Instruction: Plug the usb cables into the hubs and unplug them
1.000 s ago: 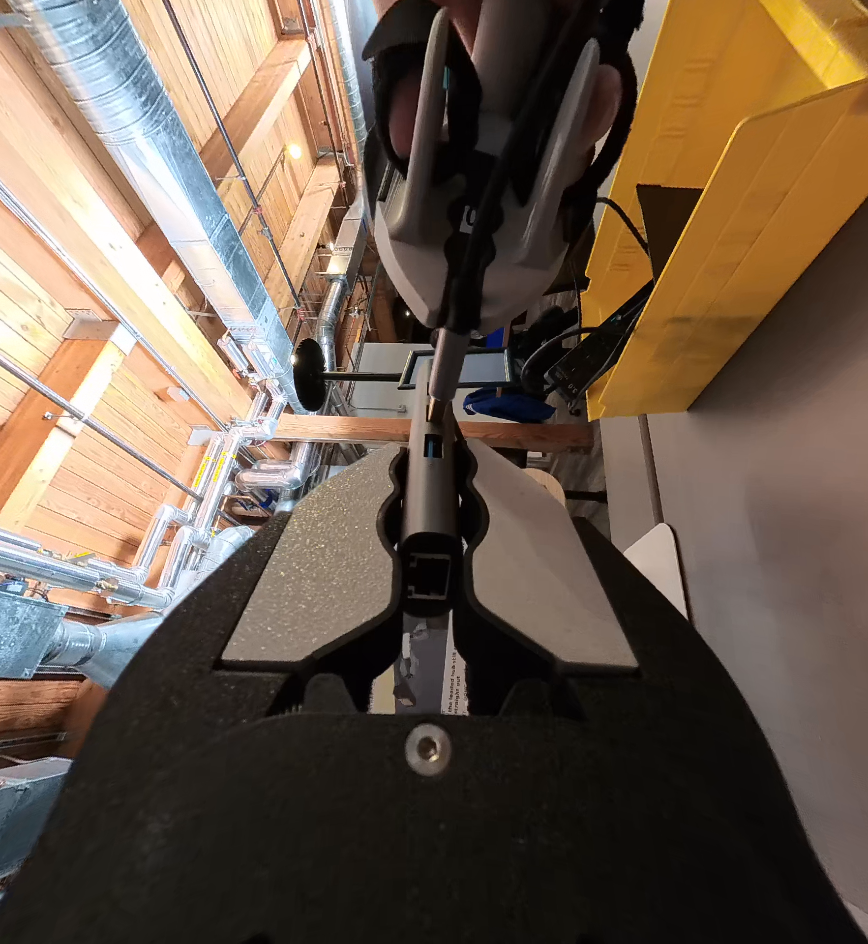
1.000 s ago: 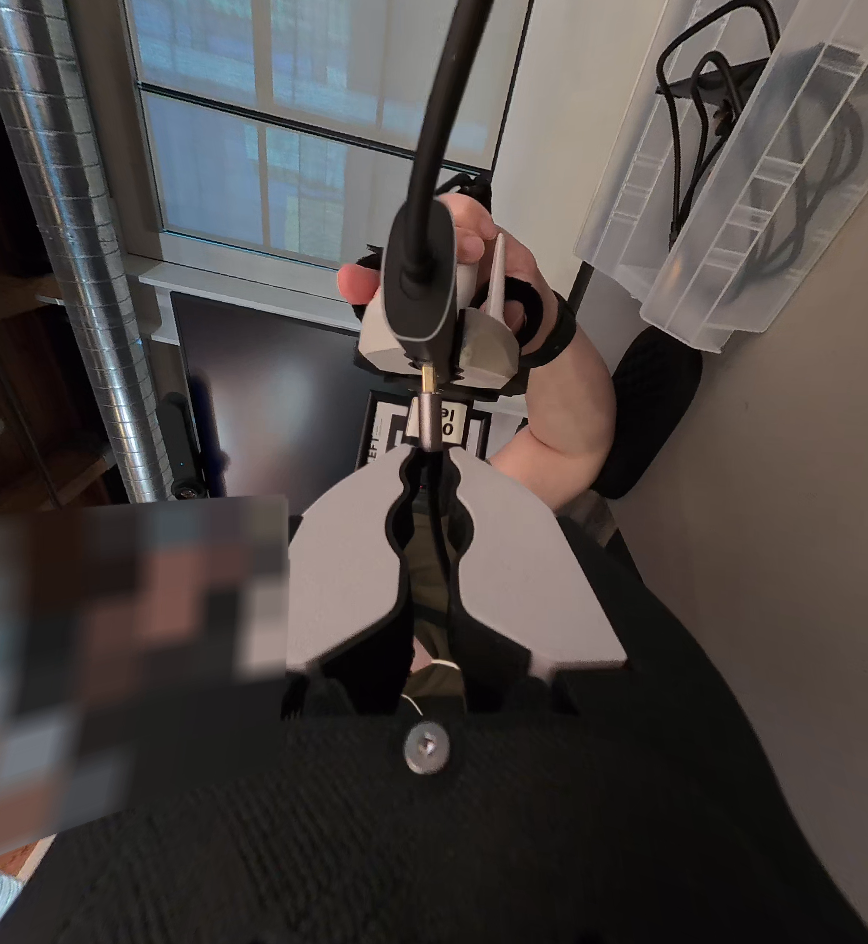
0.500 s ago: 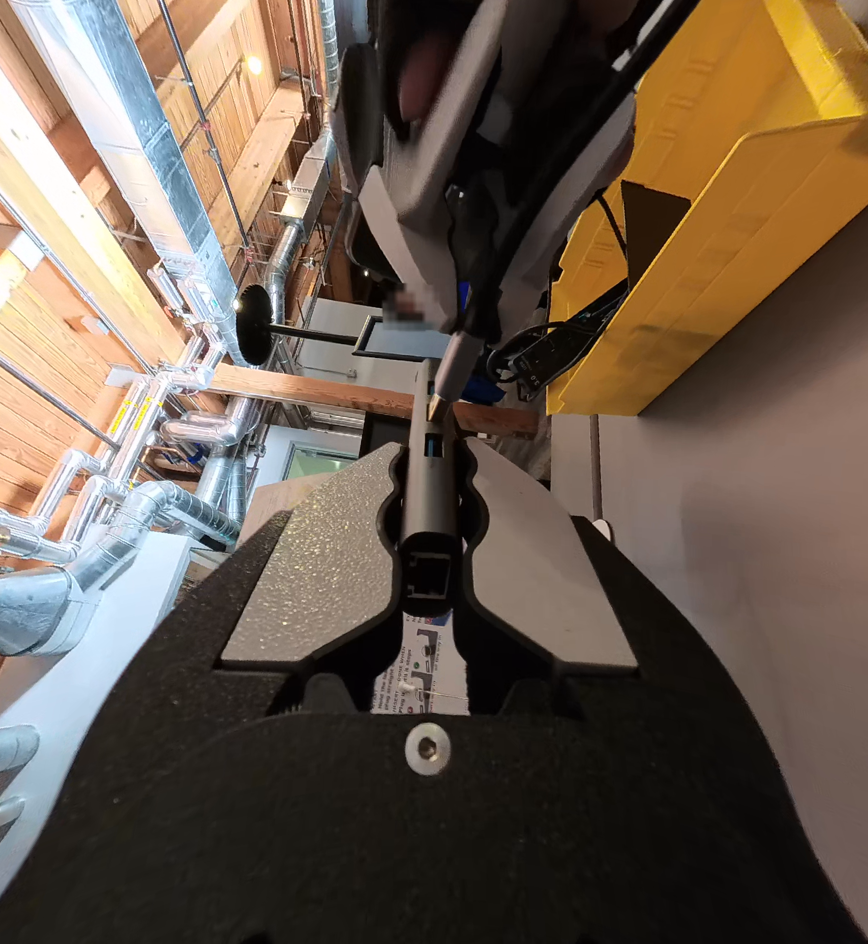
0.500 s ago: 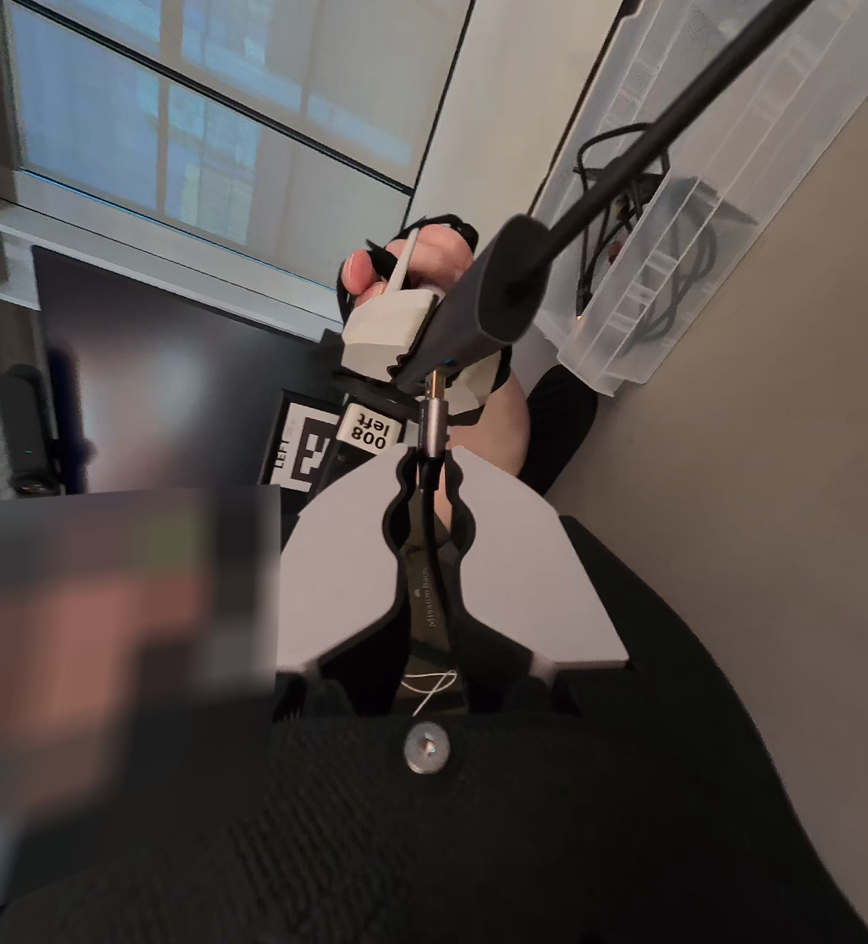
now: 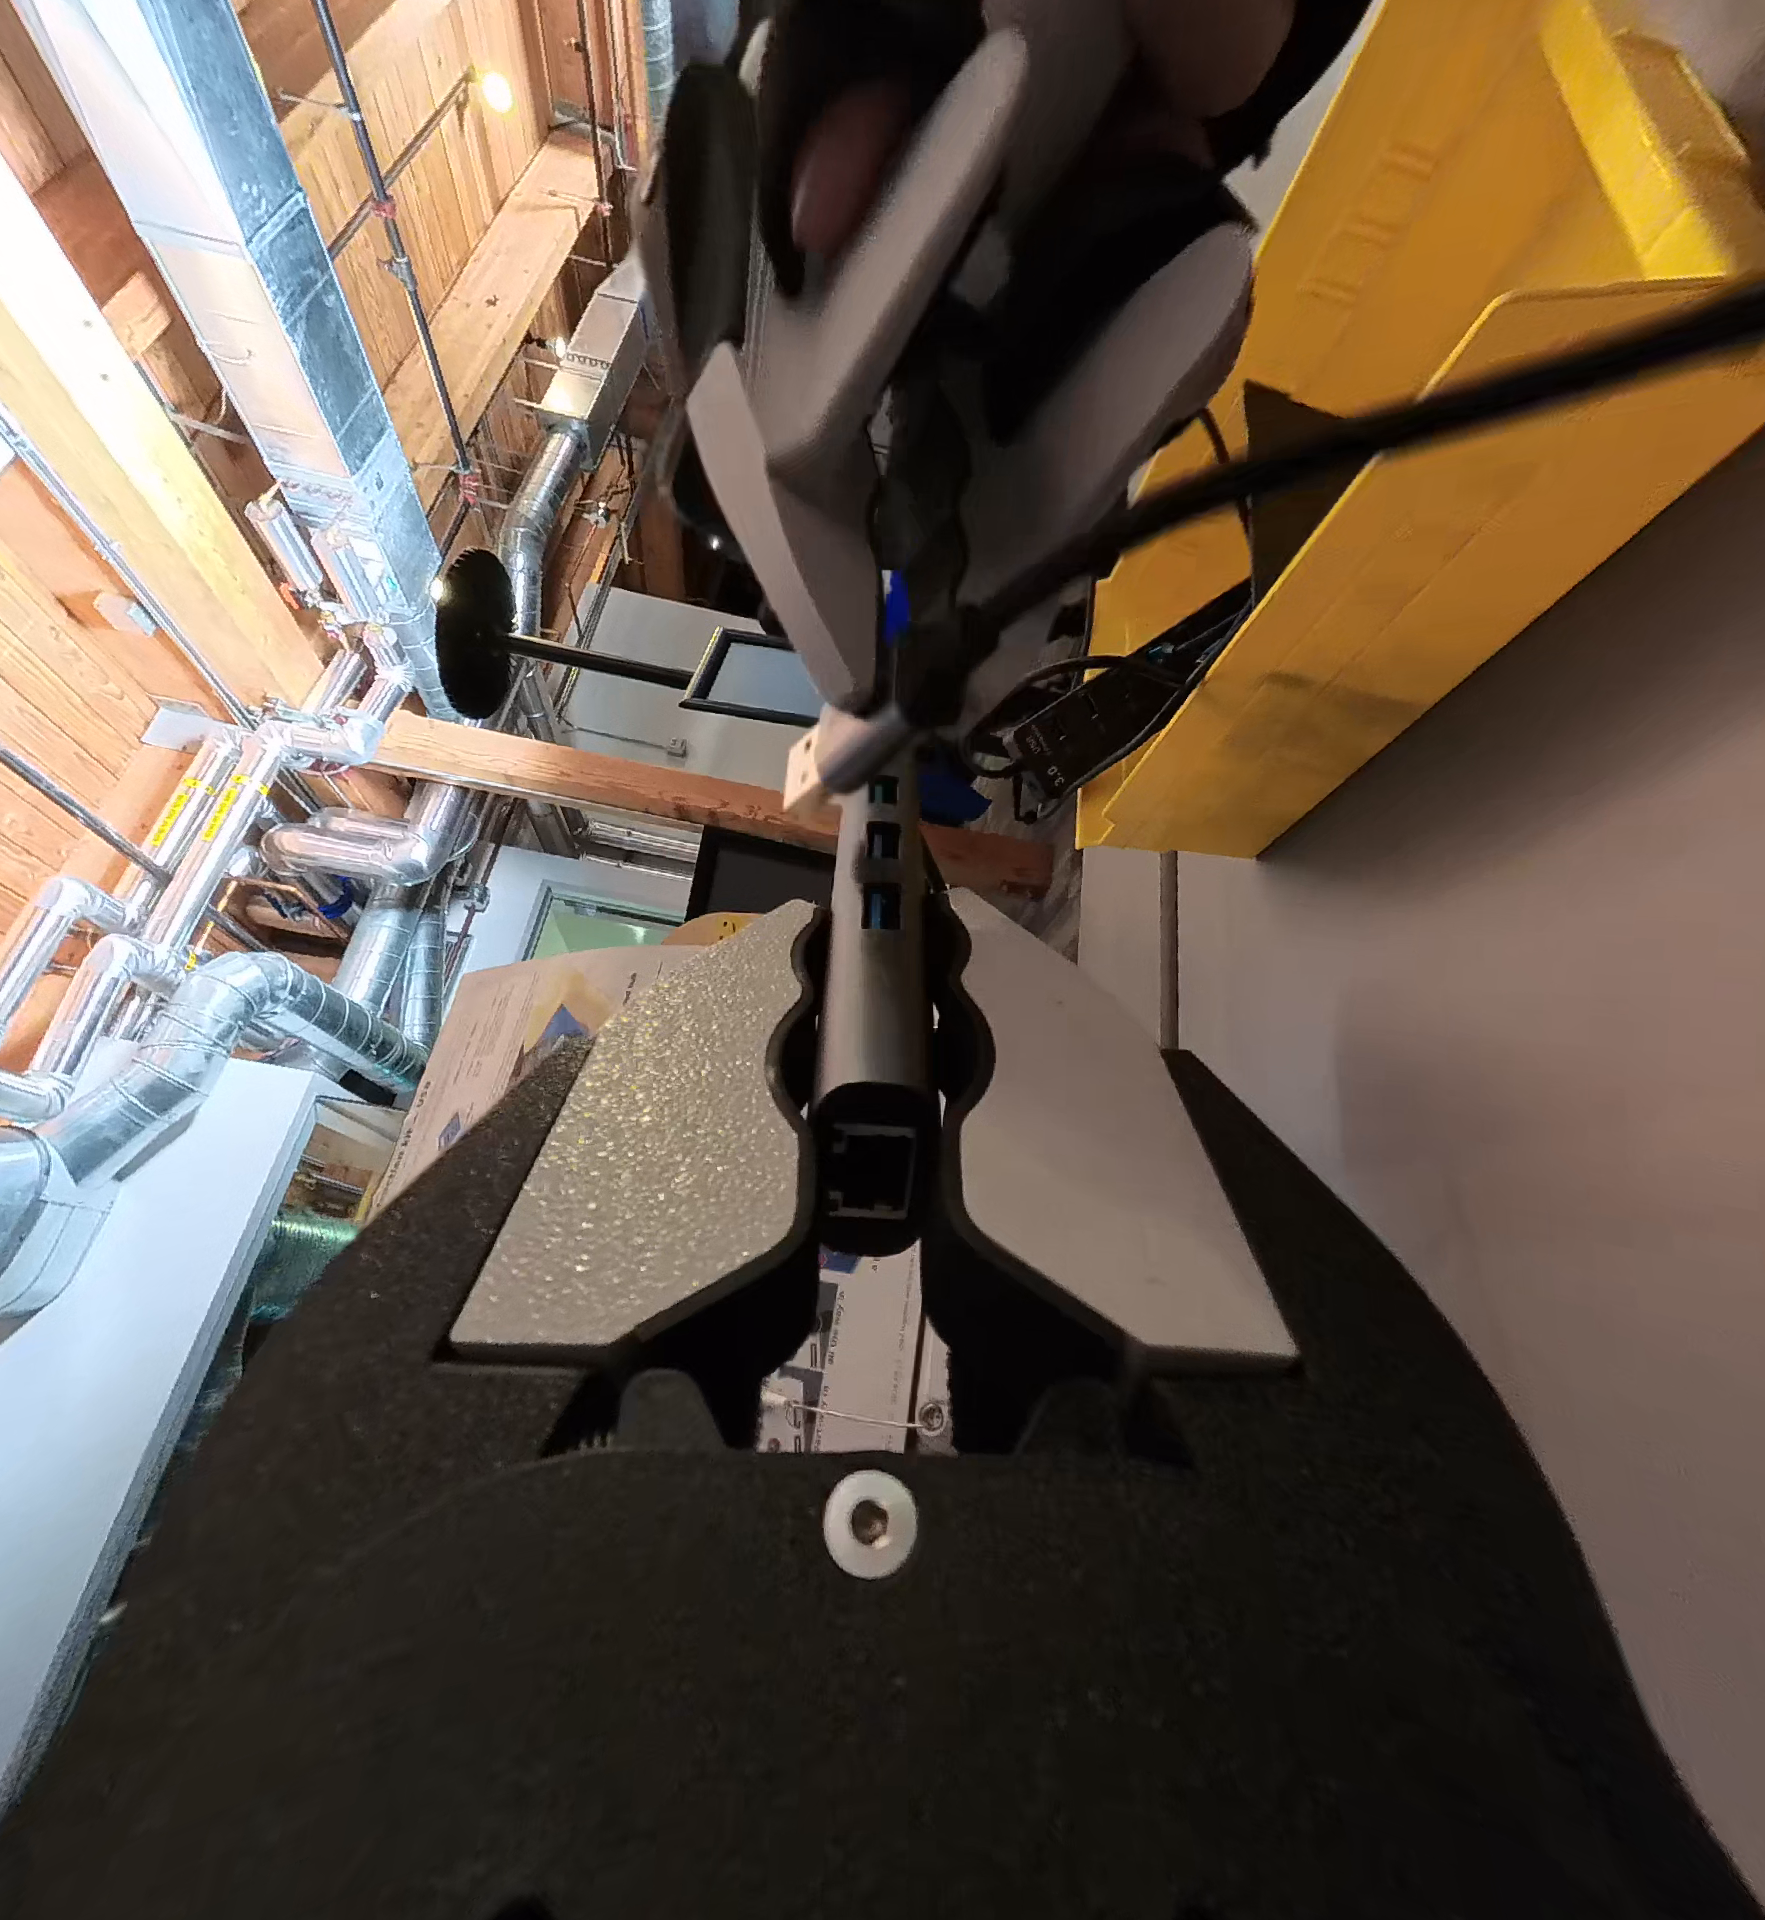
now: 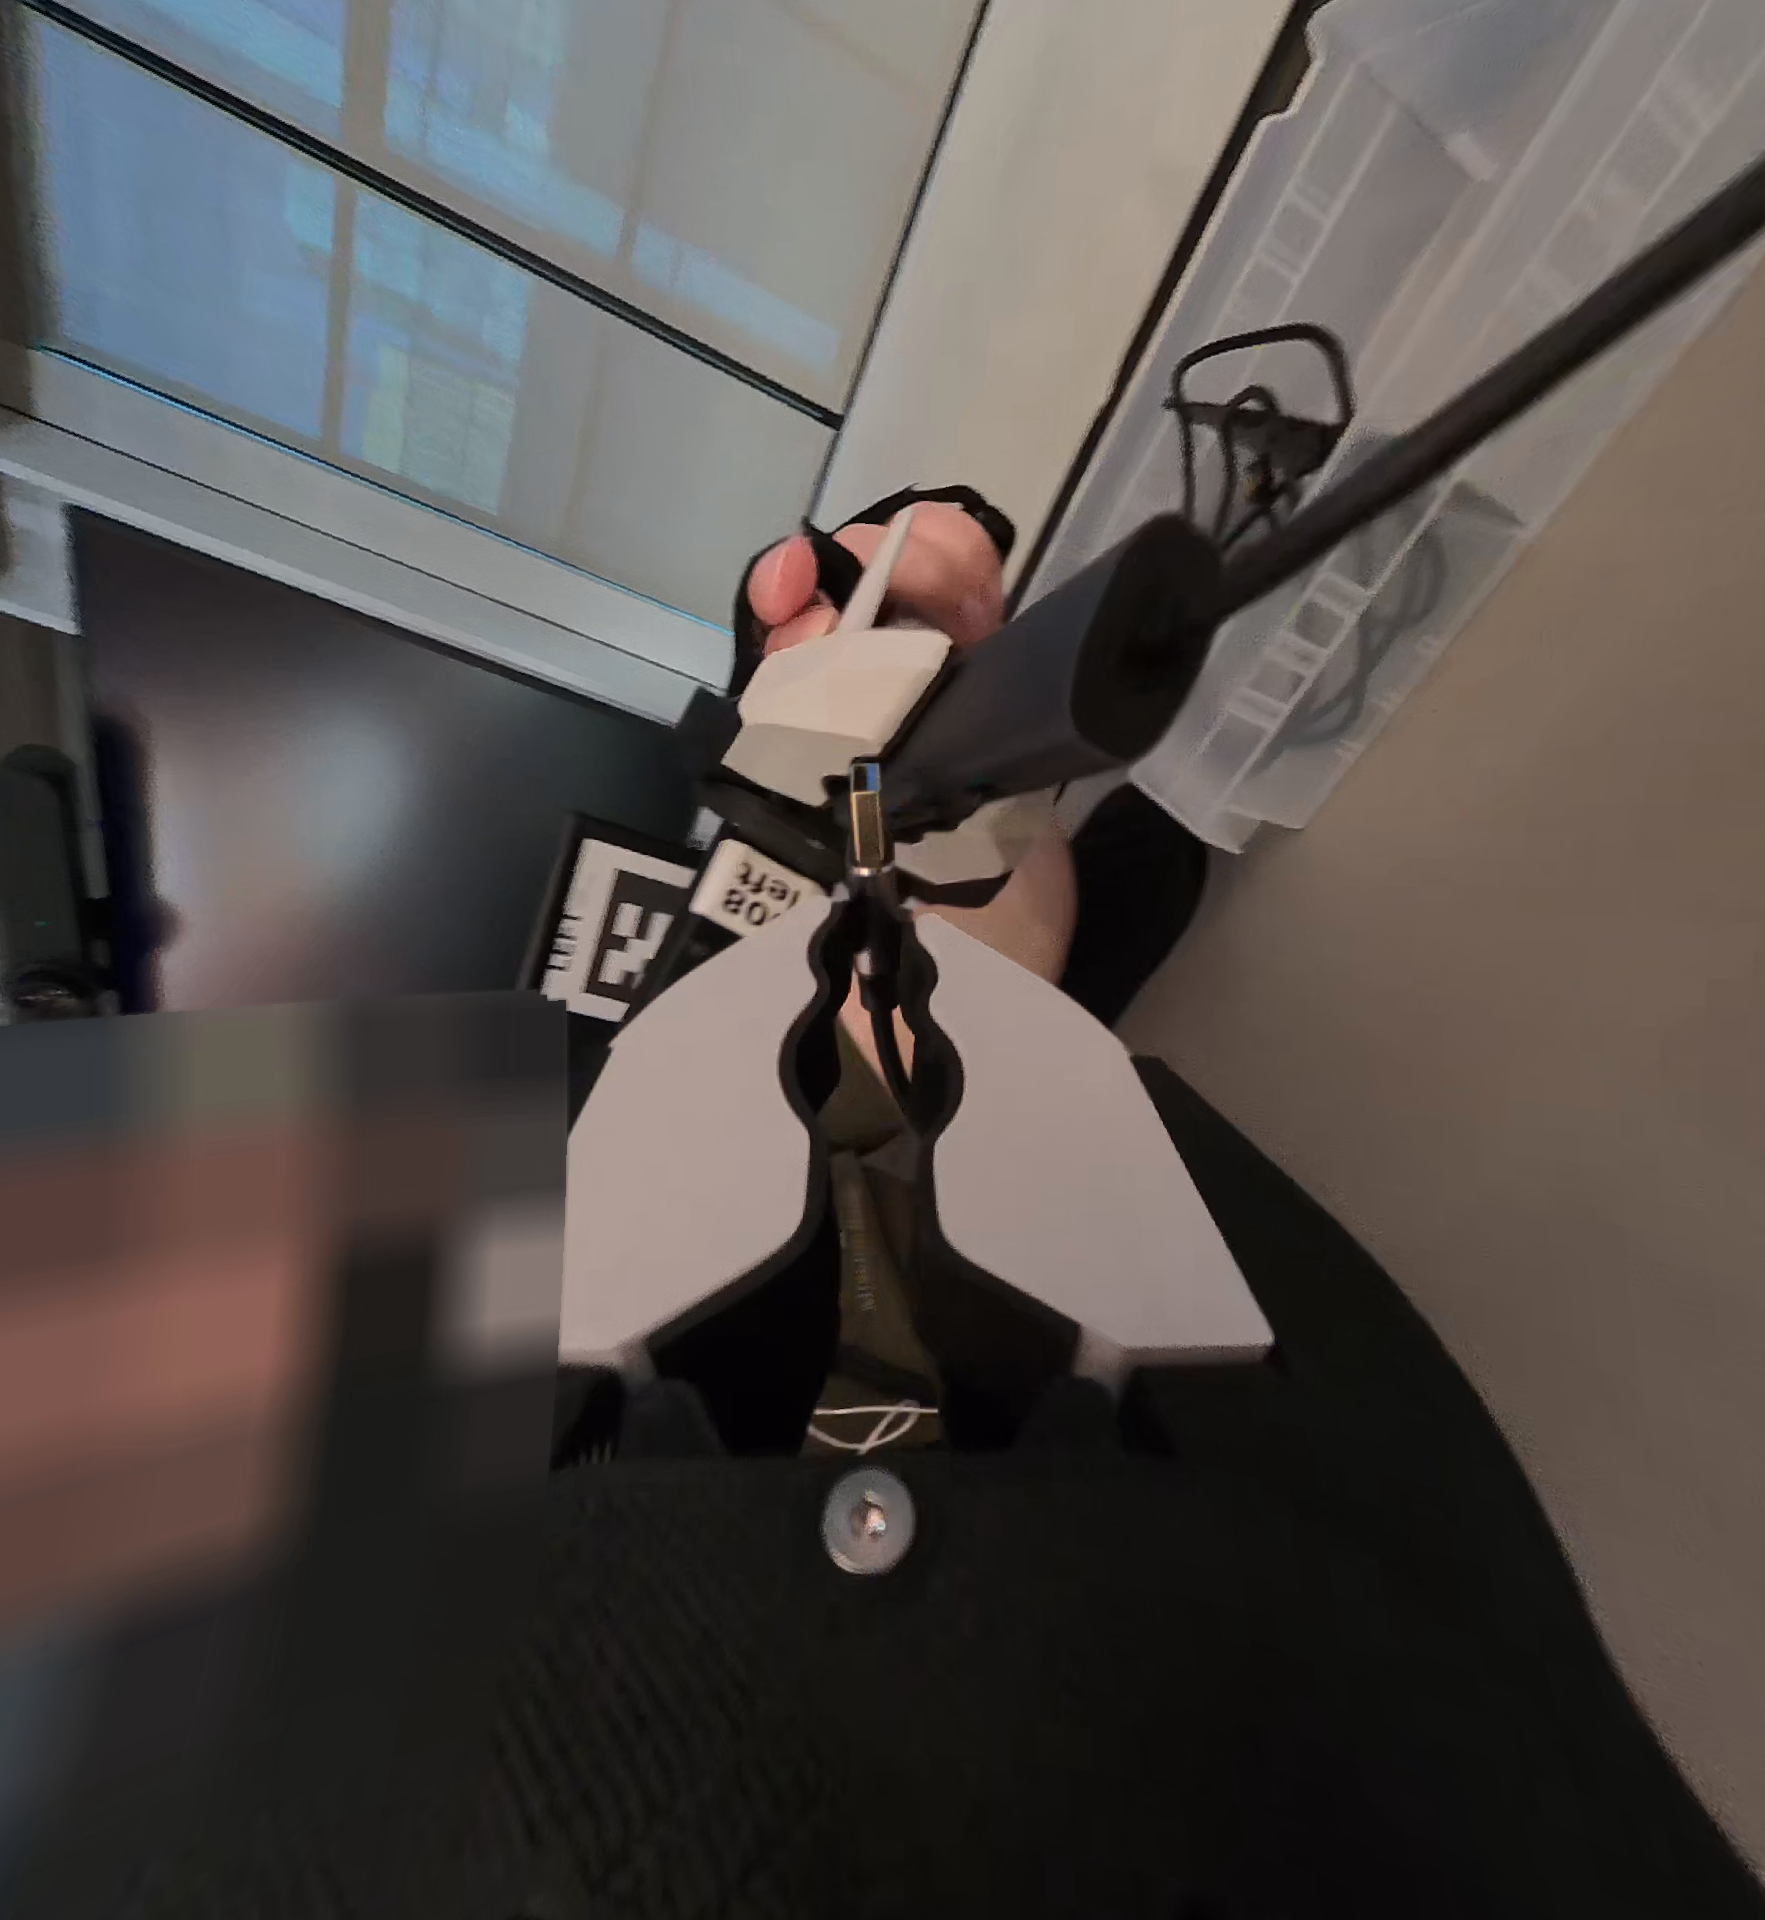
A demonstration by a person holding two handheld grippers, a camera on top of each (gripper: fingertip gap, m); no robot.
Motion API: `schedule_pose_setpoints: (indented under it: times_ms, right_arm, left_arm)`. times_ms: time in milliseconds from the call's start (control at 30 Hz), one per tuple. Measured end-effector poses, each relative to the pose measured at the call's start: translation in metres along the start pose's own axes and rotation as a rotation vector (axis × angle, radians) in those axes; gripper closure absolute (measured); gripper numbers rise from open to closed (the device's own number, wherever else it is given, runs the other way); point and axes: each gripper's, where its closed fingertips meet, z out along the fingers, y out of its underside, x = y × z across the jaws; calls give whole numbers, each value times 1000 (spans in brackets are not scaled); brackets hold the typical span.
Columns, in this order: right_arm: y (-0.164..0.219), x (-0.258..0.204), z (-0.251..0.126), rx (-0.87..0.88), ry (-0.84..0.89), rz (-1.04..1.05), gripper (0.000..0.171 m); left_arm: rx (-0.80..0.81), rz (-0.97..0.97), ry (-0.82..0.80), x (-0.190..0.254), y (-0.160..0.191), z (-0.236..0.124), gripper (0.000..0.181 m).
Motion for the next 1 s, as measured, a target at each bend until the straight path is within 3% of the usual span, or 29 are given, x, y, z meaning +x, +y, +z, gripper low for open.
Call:
schedule_pose_setpoints:
  times_ms: [200,633,1000]
  right_arm:
    - [17,-8,0,-86,-166,148,162]
    - [35,-11,7,-205,-165,161,162]
    - [43,-17,4,-257,-153,140,163]
  left_arm:
    - [55,-28,-52,-12,-4,-6,165]
    - [177,17,-63,-8,-28,-14,165]
    - [183,115,-40,1,-34,-16,164]
